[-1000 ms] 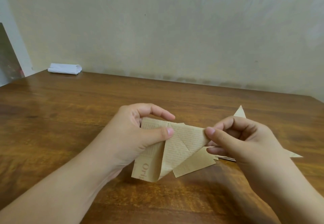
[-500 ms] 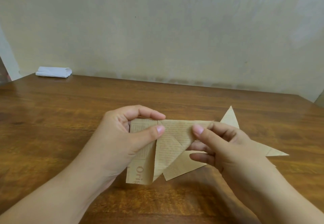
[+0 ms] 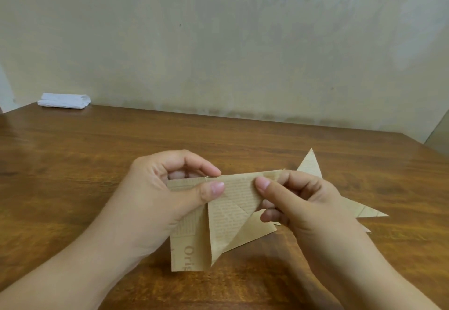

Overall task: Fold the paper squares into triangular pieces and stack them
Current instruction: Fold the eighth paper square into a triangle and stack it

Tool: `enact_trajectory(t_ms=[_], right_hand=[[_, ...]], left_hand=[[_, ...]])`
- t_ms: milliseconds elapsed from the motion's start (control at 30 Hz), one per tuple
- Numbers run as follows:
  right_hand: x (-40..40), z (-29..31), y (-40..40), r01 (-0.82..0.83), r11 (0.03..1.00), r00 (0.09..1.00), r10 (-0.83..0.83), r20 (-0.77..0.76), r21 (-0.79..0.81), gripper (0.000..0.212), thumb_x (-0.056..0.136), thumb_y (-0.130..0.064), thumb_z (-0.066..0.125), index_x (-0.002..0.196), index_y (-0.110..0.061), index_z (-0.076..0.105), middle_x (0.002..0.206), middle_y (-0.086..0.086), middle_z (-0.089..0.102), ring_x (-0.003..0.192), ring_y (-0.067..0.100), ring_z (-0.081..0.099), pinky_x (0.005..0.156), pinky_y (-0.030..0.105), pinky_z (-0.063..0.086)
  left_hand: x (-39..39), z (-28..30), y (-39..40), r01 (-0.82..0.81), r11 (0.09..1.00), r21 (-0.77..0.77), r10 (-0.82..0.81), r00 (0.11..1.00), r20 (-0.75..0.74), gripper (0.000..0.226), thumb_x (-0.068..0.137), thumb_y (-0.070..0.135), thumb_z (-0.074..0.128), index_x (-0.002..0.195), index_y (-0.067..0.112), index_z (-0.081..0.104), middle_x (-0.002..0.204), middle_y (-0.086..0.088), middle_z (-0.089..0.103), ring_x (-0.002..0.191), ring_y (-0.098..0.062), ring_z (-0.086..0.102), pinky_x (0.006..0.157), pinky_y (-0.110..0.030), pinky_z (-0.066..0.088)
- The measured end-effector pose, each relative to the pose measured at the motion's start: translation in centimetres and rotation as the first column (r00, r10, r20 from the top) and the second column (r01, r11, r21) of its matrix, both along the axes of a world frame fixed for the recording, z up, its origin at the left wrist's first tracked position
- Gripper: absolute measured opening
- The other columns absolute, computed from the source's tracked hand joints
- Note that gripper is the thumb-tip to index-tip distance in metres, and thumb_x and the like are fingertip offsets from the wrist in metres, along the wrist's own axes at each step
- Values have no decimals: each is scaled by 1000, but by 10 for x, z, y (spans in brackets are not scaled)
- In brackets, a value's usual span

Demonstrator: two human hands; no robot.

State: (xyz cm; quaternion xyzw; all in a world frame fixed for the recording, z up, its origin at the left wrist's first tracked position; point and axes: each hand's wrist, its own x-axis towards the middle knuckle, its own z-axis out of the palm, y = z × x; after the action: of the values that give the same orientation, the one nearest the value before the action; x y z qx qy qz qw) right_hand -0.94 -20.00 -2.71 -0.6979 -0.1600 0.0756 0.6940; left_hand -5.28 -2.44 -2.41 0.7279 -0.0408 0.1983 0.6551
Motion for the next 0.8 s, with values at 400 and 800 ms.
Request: enact_trajectory(t_ms=[400, 800], right_hand=[[0, 4, -1, 7, 996, 1000, -6, -14, 94, 20, 61, -28, 69, 64, -8, 72, 61, 5, 67, 54, 5, 58, 53, 14, 48], [1, 8, -4, 37, 983, 999, -36, -7, 177, 15, 62, -27, 68, 63, -13, 74, 64, 5, 68, 59, 8, 63, 54, 15, 50]], left_hand=[[1, -3, 1, -67, 994, 91, 61, 996, 72, 25, 44, 32, 87, 65, 32, 75, 68, 1, 71, 64, -9, 66, 59, -25, 53], [3, -4, 0, -109, 992, 58, 102, 989, 110, 16, 48, 31, 76, 64, 31, 74, 66, -2, 70, 61, -11, 66, 58, -30, 52]])
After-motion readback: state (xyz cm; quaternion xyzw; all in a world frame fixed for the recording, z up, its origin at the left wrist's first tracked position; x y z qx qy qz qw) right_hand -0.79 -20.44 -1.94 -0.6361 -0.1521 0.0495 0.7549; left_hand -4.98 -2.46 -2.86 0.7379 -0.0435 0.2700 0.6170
